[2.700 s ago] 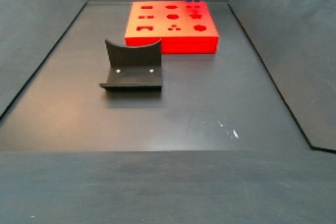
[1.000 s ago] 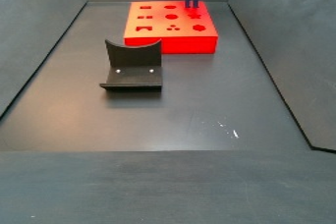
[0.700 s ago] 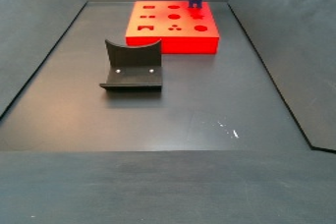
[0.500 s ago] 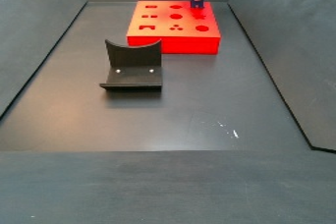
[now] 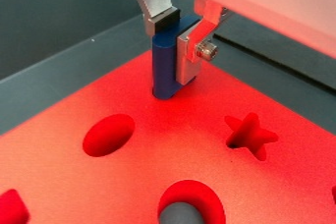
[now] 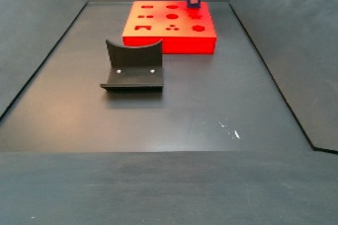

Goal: Insert the square-circle object.

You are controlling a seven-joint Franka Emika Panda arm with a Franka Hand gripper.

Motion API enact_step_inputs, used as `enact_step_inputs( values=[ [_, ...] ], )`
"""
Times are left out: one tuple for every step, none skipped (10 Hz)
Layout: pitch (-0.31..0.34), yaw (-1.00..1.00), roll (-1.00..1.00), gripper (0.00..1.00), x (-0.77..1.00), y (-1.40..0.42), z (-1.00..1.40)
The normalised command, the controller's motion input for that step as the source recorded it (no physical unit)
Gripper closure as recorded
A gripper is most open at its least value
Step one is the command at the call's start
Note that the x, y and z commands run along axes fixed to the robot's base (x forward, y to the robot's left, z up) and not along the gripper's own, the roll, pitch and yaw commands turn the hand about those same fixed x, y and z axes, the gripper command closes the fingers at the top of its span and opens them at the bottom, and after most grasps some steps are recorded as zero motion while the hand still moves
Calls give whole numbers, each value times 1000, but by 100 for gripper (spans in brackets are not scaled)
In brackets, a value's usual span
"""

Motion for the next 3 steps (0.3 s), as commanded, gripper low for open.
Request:
enact_step_inputs(
  values=[
    [10, -17, 216, 100, -246, 0, -500],
    [9, 0, 227, 100, -283, 0, -526],
    [0, 0, 0, 100, 0, 0, 0]
  ],
)
